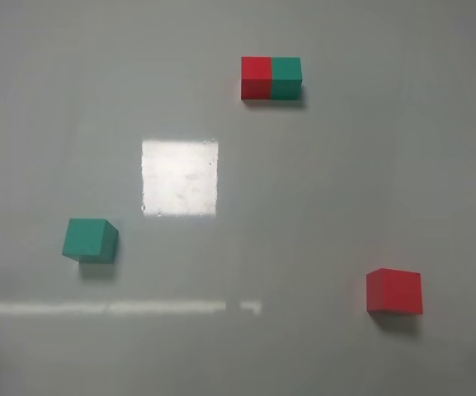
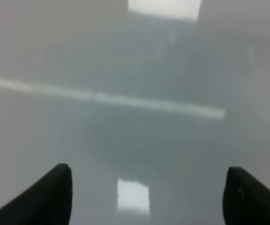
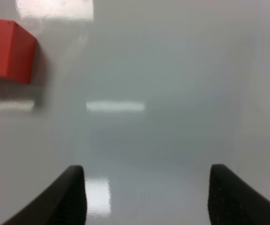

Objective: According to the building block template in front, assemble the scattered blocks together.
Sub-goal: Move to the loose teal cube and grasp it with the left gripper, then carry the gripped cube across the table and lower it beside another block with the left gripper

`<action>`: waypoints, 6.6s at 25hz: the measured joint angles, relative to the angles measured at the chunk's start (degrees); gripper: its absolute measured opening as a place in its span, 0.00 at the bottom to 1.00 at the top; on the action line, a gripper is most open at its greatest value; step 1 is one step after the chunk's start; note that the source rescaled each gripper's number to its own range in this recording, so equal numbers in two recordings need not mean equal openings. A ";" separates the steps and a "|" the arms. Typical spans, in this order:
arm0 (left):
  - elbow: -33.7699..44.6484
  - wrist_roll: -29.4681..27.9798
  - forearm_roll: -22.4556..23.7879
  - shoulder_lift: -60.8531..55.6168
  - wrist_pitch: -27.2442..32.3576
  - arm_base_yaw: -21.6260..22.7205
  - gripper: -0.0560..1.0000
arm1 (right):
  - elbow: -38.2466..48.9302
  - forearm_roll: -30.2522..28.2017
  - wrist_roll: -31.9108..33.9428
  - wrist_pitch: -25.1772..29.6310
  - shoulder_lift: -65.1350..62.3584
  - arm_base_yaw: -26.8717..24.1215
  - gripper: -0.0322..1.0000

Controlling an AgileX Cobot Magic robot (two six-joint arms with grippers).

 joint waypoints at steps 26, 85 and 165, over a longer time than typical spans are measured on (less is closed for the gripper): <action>0.00 0.00 0.00 0.00 0.00 0.00 0.77 | 0.00 0.00 0.00 0.00 0.00 0.00 0.39; -43.82 51.88 23.29 71.27 10.51 -50.92 0.95 | 0.00 0.00 0.00 0.00 0.00 0.00 0.44; -93.22 40.03 29.72 114.28 10.21 -67.91 0.05 | 0.00 0.00 0.00 0.00 0.00 0.00 0.51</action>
